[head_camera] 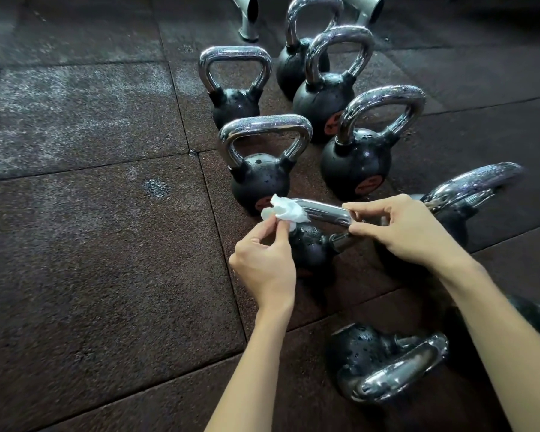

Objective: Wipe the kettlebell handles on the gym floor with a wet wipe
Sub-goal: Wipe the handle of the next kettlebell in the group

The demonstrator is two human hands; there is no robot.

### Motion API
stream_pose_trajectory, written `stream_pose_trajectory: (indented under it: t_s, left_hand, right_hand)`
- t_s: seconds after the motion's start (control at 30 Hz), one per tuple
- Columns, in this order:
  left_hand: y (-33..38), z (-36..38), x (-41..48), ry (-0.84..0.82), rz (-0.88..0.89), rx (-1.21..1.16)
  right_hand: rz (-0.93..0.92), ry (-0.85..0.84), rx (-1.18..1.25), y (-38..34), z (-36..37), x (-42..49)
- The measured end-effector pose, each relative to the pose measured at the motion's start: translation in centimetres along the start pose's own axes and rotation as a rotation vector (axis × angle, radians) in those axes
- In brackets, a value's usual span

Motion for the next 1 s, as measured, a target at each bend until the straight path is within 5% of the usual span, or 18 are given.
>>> stream_pose_trajectory:
  t_s: [0.47, 0.7, 0.87, 1.0]
  left_hand:
    - [-0.6, 0.0, -0.4, -0.143, -0.015, -0.076]
    - [-1.2, -0.4, 1.6, -0.119, 0.003, -0.060]
    - [-1.0, 0.3, -1.1, -0.176, 0.048, -0.111]
    - [-0.2, -0.4, -0.7, -0.057, 0.171, -0.129]
  right_hand:
    - [-0.121, 0.085, 0.111, -3.6, 3.3, 1.0]
    - [-0.124, -0.176, -0.010, -3.5, 3.6, 1.6]
    - [-0.089, -0.254, 0.144, -3.0, 3.5, 2.2]
    - [-0.070, -0.297, 0.186, -2.3, 3.4, 2.3]
Point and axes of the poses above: each hand's wrist, its own x-axis towards the middle knuckle, its own z-axis out of the palm, y = z × x, the point moved 5 cm from there along x, towards the middle knuckle, and after that the axes turned 3 degrees about y, right-handed, at the moved point
